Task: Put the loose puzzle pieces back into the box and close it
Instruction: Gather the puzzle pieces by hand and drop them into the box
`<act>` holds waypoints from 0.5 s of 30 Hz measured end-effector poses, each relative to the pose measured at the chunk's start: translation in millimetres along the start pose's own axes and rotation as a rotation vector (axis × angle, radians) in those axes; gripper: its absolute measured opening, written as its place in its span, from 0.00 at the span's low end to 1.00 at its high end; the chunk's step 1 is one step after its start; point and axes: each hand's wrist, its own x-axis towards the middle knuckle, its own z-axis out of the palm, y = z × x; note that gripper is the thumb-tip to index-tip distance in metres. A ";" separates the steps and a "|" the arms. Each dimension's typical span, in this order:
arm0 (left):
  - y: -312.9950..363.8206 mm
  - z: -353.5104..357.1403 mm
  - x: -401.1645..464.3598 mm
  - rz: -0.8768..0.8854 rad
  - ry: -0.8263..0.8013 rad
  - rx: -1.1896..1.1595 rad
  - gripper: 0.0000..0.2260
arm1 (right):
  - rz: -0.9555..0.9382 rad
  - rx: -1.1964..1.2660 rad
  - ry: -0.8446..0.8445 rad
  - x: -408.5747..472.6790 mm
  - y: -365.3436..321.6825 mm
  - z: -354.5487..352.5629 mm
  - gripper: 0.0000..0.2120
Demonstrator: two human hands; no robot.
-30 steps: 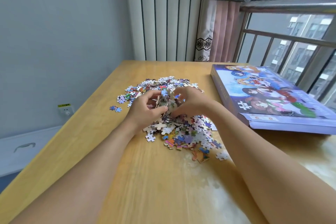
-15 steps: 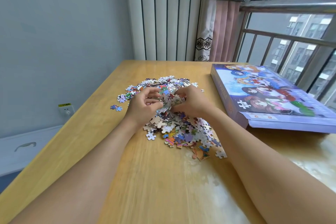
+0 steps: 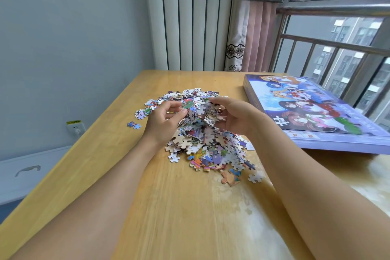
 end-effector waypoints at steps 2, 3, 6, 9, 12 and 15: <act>0.2 -0.3 -0.4 0.001 -0.002 -0.001 0.14 | 0.020 0.100 -0.007 2.0 2.6 0.4 0.07; 0.5 -0.4 -0.9 0.002 -0.002 -0.004 0.15 | 0.030 0.140 0.002 2.6 3.3 0.8 0.07; 1.3 0.1 -1.0 0.004 -0.004 -0.005 0.14 | 0.075 0.248 -0.001 0.1 3.0 1.6 0.07; 1.7 0.3 -0.9 0.001 -0.004 -0.010 0.12 | 0.079 0.259 -0.027 0.5 3.9 0.5 0.02; -0.1 0.1 -0.4 0.002 -0.011 -0.013 0.12 | 0.056 0.207 -0.015 2.2 5.9 0.4 0.03; -1.1 -0.1 -0.8 0.011 -0.022 -0.002 0.13 | 0.055 0.235 -0.010 0.3 6.0 1.5 0.05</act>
